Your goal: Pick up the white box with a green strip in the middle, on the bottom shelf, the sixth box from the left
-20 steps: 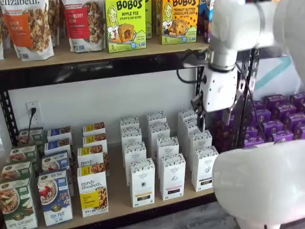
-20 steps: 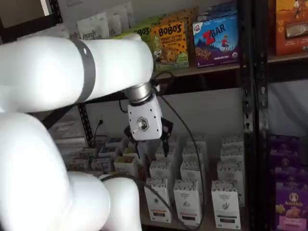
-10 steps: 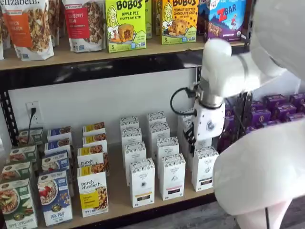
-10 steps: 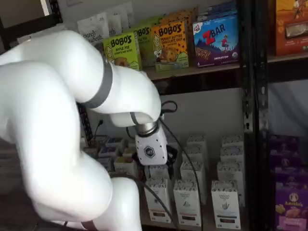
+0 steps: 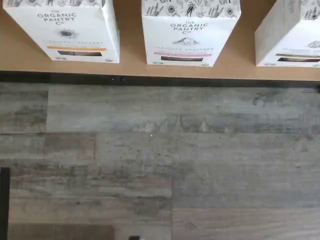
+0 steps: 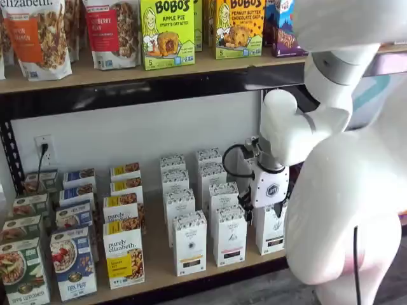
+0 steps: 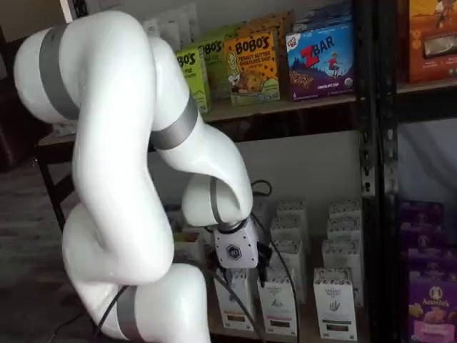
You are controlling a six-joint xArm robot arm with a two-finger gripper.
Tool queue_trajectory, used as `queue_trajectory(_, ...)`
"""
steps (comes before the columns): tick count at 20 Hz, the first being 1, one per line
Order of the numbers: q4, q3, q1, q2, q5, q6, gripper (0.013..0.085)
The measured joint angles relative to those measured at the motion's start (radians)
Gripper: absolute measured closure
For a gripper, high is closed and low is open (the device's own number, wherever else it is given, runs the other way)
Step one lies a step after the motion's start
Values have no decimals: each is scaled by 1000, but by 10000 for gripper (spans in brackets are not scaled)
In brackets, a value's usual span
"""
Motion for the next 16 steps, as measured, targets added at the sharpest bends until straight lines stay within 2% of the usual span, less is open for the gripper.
queue_trajectory(1,6,-15,-7,43,-23,-12,130)
queue_trajectory(6,-78,-114,-50,235,-105,27,130)
queue_trajectory(7,-126,-142,-65,277,-117,61,130)
queue_trajectory(8,-150,-164,-75,309,-126,74,130)
queue_trajectory(10,-127,-224,-91,383,-128,34,130)
queue_trajectory(12,-146,-281,-114,448,-122,30,130)
queue_trajectory(13,-137,-301,-121,471,-122,14,130)
queue_trajectory(14,-100,-330,-129,505,-125,-31,130)
queue_trajectory(16,-78,-378,-148,558,-126,-71,130)
